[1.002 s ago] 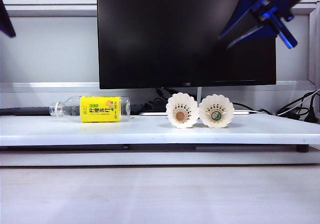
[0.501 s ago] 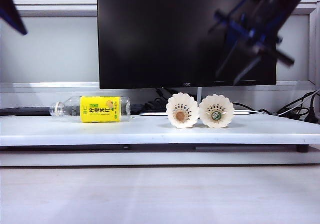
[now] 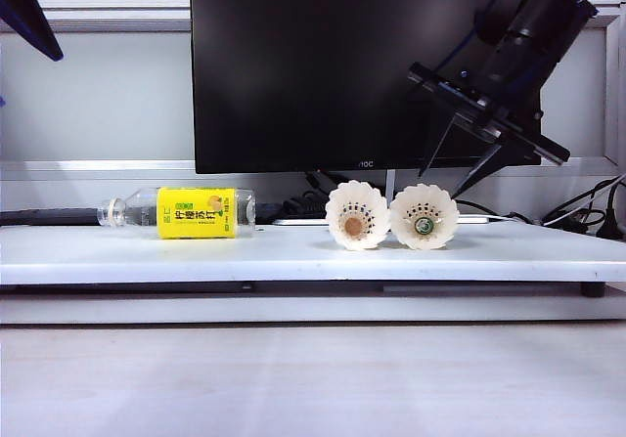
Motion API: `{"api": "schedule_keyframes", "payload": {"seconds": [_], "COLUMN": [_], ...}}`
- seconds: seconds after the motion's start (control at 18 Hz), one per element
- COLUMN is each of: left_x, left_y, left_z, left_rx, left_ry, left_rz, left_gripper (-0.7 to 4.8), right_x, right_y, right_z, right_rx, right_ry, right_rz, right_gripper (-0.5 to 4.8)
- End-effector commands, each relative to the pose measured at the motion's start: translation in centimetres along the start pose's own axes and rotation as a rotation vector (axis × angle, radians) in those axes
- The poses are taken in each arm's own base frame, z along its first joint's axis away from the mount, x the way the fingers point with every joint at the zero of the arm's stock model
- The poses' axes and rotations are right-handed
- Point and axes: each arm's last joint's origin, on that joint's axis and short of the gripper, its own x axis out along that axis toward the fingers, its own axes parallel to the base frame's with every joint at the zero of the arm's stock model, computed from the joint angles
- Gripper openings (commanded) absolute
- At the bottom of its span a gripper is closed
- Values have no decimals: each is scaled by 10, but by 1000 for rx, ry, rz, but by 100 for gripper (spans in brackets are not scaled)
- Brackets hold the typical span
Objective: Stack the badminton balls on the table vertically.
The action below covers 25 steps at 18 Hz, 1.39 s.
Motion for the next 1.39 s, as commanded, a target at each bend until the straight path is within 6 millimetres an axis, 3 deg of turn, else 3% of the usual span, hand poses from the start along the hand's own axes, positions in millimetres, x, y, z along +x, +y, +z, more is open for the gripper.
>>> {"api": "schedule_keyframes", "payload": {"seconds": [0.06,0.33,0.84,1.39], "left_x": [-1,-1,-1,-1], "left_y": [-1,-1,-1,-1], "left_z": [2,0,-1,-2], "left_rx": [9,8,6,3], "left_ry": [-13,-1,13,18], "left_rz": [-8,-10,-9,-8], "left_gripper": [344,344,344,344], "right_x": [-3,-8,-3,15], "right_y": [13,39,39,40], "right_z": [9,30,35,33], "right_rx": [-3,-27,16,130], "right_ry": [30,134,182,201], "right_rz": [-12,-142,-199,-238], "right_gripper": [212,212,211,211]}}
